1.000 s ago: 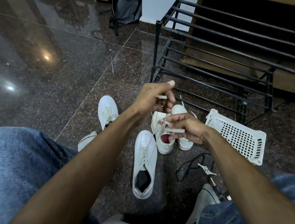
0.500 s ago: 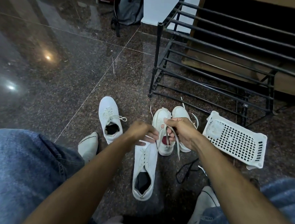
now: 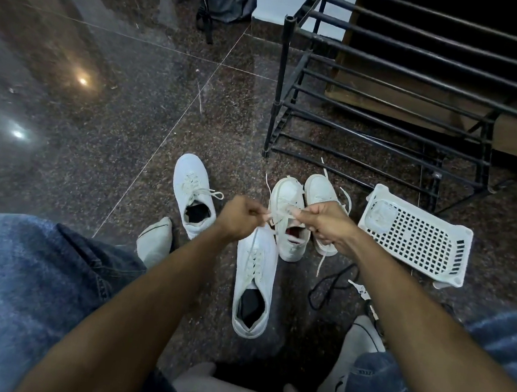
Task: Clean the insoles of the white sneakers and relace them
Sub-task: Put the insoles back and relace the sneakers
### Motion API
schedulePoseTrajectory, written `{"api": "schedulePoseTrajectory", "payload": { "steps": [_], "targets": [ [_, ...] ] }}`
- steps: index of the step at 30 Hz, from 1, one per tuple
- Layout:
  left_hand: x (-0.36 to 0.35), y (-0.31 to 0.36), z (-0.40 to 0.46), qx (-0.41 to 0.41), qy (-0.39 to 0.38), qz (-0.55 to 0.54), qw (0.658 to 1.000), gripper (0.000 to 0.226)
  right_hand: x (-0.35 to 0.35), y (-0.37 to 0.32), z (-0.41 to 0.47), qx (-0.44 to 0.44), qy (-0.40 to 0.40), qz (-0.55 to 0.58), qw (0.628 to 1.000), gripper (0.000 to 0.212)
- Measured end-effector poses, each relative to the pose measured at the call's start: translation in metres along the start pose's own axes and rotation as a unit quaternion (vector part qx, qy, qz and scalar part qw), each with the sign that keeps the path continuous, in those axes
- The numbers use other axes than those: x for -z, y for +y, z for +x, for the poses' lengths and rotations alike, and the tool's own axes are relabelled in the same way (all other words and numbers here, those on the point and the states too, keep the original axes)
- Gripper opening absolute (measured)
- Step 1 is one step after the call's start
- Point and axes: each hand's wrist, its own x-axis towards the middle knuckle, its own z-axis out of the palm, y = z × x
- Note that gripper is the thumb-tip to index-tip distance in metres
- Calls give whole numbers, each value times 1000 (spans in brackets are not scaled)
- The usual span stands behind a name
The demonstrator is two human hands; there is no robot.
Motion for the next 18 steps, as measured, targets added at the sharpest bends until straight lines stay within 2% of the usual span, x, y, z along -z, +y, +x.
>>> {"api": "schedulePoseTrajectory", "payload": {
  "steps": [2, 5, 8, 10, 11, 13, 15, 16, 18],
  "targets": [
    [16, -20, 9, 41, 47, 104, 993, 12, 13, 15, 8, -11, 75, -101, 992, 35],
    [44, -58, 13, 163, 64, 278, 945, 30, 38, 46, 13, -76, 172, -298, 936, 31],
    [69, -106, 15, 289, 128, 210, 925, 40, 54, 68, 3, -121, 224, -419, 872, 28],
    [81, -145, 25, 335, 153, 139, 919, 38, 58, 79, -1, -146, 230, -467, 841, 30],
    [84, -170, 36, 345, 167, 103, 918, 37, 59, 83, -2, -157, 228, -482, 831, 30],
    [80, -195, 40, 335, 204, 102, 914, 36, 54, 89, -1, -172, 225, -497, 820, 28],
    [68, -156, 15, 298, 223, 144, 917, 28, 40, 94, 2, -164, 199, -510, 821, 25],
    [57, -143, 6, 258, 214, 198, 921, 22, 28, 97, 4, -145, 169, -518, 826, 25],
    [28, -131, -2, 209, 132, 211, 946, 23, -1, 104, 10, -98, 88, -511, 850, 25]
  ]
}}
